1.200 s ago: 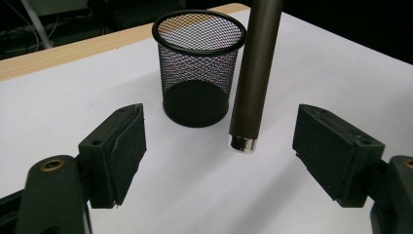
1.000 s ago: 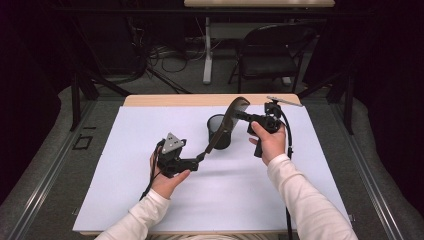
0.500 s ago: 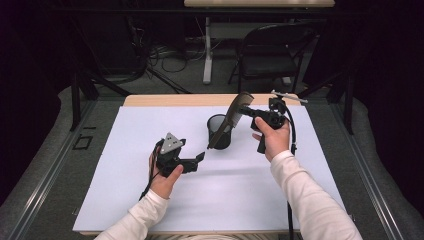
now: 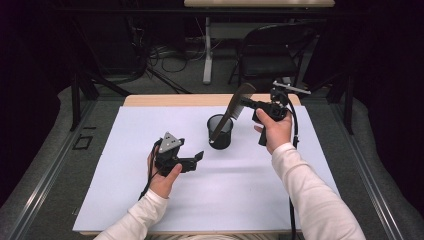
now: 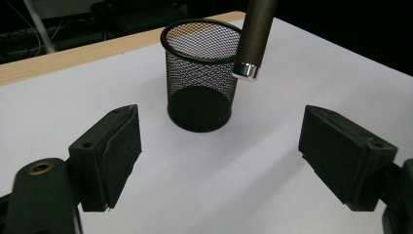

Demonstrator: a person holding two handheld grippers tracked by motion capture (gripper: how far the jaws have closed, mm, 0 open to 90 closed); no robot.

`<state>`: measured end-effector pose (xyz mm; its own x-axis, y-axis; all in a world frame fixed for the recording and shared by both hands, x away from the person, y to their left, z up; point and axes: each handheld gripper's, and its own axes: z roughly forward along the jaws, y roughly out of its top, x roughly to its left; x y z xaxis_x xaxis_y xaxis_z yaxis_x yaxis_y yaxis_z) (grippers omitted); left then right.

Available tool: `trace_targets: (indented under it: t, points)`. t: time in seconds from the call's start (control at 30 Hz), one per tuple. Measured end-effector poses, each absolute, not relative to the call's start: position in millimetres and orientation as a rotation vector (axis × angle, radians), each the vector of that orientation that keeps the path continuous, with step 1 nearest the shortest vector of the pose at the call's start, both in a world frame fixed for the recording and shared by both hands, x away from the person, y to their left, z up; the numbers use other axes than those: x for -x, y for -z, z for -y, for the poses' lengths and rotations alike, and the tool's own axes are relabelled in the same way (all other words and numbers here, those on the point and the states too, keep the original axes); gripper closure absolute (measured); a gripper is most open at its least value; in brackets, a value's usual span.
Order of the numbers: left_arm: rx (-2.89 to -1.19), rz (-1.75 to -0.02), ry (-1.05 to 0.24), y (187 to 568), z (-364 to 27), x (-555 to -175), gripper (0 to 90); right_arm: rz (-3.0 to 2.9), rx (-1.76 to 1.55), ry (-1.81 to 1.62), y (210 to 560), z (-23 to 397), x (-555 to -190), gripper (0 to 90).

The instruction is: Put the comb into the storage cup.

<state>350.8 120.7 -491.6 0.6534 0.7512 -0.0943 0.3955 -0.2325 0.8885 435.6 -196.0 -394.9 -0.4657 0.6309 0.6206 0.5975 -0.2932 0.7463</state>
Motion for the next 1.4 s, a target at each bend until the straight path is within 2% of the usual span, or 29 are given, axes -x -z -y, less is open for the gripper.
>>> trace_targets:
  t: [0.63, 1.4]
  points:
    - [-1.853, -0.913, -0.433, 492, -121, -351, 16.1, -1.776, -1.604, -1.903, 377, 202, -448, 87.6]
    - [-1.849, -0.915, -0.435, 492, -122, -352, 16.1, -1.695, -1.645, -1.832, 382, 205, -461, 87.6]
